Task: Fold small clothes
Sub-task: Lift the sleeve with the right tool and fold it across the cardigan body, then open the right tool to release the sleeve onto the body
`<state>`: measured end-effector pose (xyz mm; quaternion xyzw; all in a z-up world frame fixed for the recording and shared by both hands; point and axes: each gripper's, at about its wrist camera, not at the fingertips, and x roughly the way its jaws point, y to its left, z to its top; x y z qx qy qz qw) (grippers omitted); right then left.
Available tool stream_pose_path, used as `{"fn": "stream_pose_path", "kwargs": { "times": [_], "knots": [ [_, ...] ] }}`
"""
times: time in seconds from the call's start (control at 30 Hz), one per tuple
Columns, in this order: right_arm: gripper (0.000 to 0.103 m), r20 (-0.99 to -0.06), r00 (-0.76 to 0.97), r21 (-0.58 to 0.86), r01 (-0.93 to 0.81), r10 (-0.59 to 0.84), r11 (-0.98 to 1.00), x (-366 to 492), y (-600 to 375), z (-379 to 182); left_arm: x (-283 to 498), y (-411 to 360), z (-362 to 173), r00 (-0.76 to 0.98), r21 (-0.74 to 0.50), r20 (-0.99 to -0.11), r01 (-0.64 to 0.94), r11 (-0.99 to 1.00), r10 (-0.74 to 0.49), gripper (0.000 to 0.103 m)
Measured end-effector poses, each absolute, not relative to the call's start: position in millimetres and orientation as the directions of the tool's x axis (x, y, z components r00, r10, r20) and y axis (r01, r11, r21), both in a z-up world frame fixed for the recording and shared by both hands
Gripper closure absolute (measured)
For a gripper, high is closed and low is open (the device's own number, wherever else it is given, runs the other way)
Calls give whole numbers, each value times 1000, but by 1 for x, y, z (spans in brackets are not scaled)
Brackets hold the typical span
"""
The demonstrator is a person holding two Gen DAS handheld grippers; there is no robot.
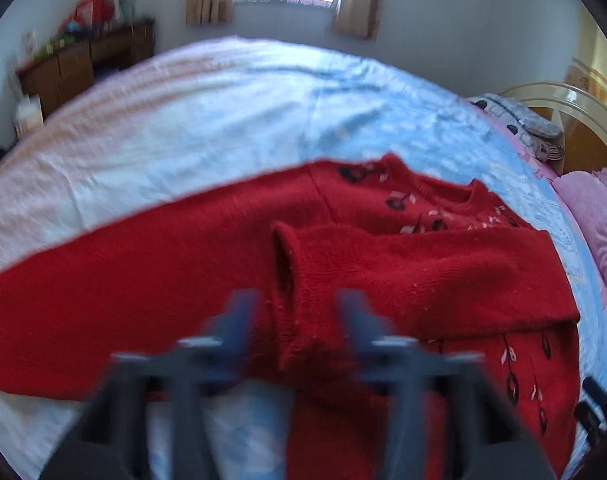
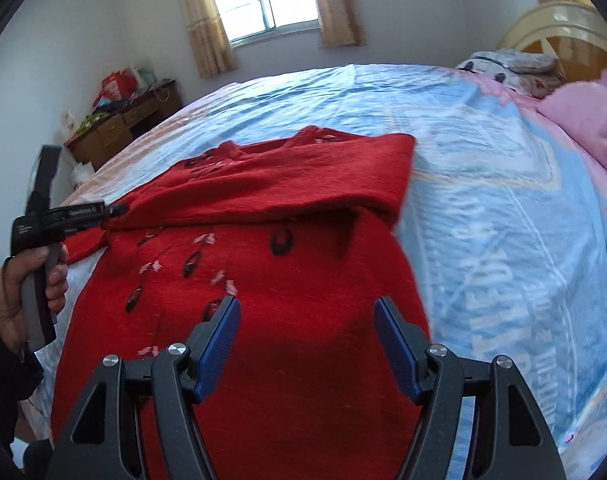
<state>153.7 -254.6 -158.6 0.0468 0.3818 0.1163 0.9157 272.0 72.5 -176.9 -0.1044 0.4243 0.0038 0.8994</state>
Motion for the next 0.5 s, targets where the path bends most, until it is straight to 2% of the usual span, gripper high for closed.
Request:
{"fn": "stream_pose_path", "kwargs": {
  "times": [0.1,0.33,0.43,0.5],
  "knots": [
    [34,-683,684,188,-175,257,966,155,-261,-158,268,70,-176,650,-173,-758,-117,978,-56,92],
    [34,-645,723,203,-149,247,968,151,-270,-154,235,80,-149,742,-130,-669,-179,975,47,94],
    [34,-651,718,204,-148,247,968,151,-269,-157,233,86,-157,745,-117,-663,-209,971,81,94],
    [34,-654,709,223,-154,265,963,156,-267,-155,243,85,-168,720,-105,-690,-202,974,75,94]
  ]
}}
